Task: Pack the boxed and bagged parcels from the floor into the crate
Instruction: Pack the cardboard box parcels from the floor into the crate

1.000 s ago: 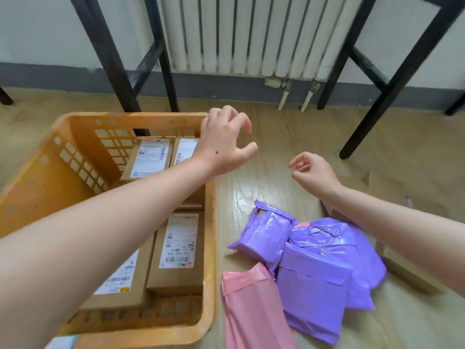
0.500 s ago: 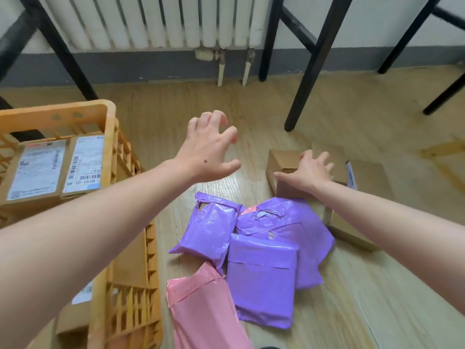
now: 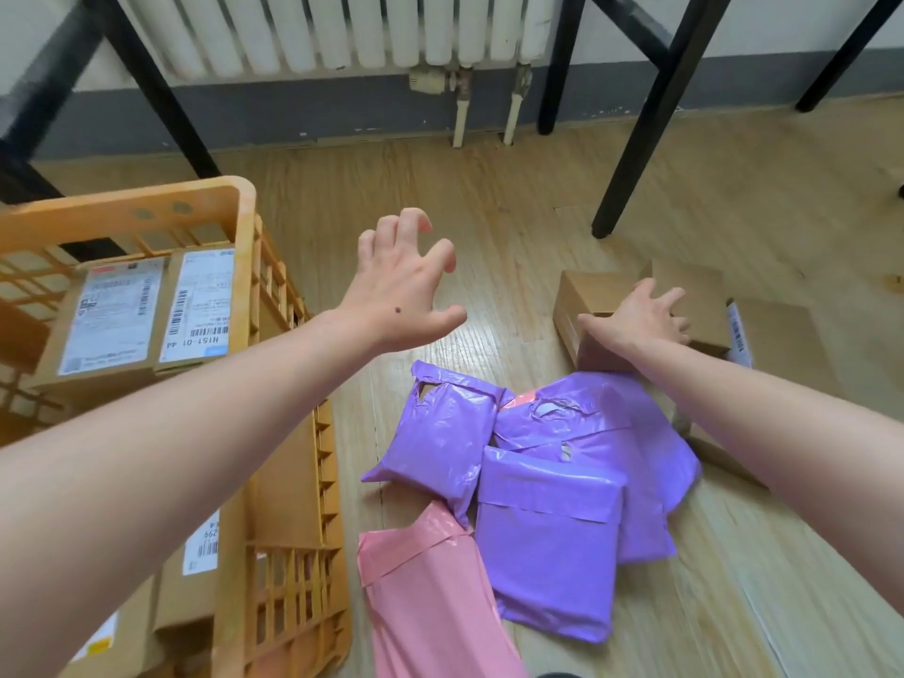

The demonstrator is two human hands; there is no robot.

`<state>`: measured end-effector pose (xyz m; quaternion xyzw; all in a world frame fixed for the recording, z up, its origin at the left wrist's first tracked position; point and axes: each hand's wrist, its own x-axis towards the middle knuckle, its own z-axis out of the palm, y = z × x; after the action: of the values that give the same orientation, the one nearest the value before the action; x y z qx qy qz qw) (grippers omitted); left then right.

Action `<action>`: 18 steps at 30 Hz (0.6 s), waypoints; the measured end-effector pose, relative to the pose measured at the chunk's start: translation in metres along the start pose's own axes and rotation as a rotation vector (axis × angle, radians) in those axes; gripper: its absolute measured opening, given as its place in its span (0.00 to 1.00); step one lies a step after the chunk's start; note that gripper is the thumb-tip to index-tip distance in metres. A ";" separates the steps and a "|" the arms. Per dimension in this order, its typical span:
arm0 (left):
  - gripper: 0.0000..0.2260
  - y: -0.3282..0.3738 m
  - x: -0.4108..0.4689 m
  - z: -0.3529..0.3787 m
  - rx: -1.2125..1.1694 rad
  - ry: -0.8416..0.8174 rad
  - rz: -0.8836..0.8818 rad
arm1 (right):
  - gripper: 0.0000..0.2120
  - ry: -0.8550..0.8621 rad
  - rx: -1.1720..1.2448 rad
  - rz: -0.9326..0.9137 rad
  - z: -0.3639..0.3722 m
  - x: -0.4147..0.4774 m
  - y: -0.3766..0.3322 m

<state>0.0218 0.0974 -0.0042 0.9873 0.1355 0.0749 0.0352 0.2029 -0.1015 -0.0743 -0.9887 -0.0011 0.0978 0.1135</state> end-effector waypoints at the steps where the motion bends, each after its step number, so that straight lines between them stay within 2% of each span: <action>1: 0.23 -0.002 -0.002 0.000 -0.005 0.001 -0.002 | 0.43 -0.002 0.003 0.006 0.000 0.000 0.001; 4: 0.22 -0.007 -0.007 -0.003 -0.035 0.014 -0.012 | 0.39 0.022 0.071 -0.007 -0.003 0.001 0.002; 7: 0.21 -0.006 -0.010 -0.006 -0.154 0.002 -0.106 | 0.35 0.000 0.394 0.052 -0.017 -0.001 -0.016; 9: 0.20 -0.004 -0.010 -0.007 -0.332 -0.042 -0.264 | 0.32 -0.131 0.739 0.156 -0.032 -0.010 -0.037; 12: 0.22 -0.004 -0.011 -0.010 -0.651 -0.124 -0.480 | 0.20 -0.477 1.214 0.180 -0.048 -0.033 -0.066; 14: 0.27 -0.009 -0.011 -0.015 -0.814 -0.108 -0.552 | 0.17 -0.579 1.364 0.121 -0.055 -0.046 -0.083; 18: 0.32 -0.024 -0.015 -0.035 -1.029 0.045 -0.630 | 0.19 -0.685 1.503 0.033 -0.068 -0.073 -0.114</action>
<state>-0.0041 0.1182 0.0263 0.7542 0.3684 0.1375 0.5258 0.1469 -0.0075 0.0301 -0.5644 0.0447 0.3700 0.7366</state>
